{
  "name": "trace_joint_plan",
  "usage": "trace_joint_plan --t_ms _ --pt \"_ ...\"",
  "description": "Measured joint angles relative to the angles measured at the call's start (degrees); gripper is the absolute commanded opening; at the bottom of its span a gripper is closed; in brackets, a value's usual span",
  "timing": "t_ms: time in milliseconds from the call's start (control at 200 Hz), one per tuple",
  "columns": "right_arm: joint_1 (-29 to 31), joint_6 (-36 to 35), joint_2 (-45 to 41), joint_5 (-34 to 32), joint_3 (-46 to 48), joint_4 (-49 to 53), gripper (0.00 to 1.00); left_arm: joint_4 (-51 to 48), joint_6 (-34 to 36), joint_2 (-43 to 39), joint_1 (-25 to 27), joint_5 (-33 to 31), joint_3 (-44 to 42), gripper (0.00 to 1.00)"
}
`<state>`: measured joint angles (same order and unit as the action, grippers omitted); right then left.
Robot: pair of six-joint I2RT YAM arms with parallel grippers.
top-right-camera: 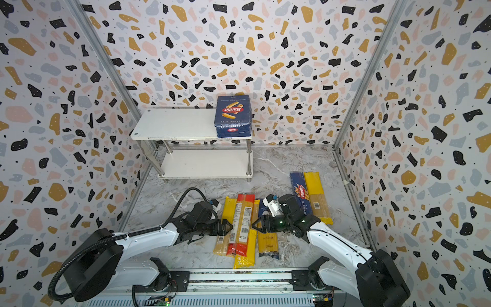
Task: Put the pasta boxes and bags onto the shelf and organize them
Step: 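Close the left gripper on the yellow bag's end while the right braces the row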
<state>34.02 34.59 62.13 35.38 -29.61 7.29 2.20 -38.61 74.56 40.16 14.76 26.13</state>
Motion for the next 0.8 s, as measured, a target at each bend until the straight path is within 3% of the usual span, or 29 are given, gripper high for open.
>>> trace_joint_plan --t_ms 110,330,430,546,801 --pt "0.00 -0.02 0.52 0.09 0.00 -0.33 0.71 5.27 -0.98 1.68 -0.11 2.25 -0.94 0.81" --pt "-0.07 -0.02 1.79 0.46 0.00 -0.50 0.71 14.93 -3.58 5.44 -0.68 5.88 -2.82 0.61" --pt "-0.09 -0.02 1.79 0.98 0.00 -0.70 0.71 17.97 -4.90 6.73 -0.66 7.41 -3.61 0.56" --pt "-0.17 0.00 1.86 1.38 0.00 -1.18 0.71 22.56 -7.32 7.82 -0.63 8.59 -5.40 0.44" --pt "-0.44 0.00 1.77 1.57 0.00 -1.36 0.71 29.09 -12.96 9.31 -0.28 11.32 -7.41 0.06"
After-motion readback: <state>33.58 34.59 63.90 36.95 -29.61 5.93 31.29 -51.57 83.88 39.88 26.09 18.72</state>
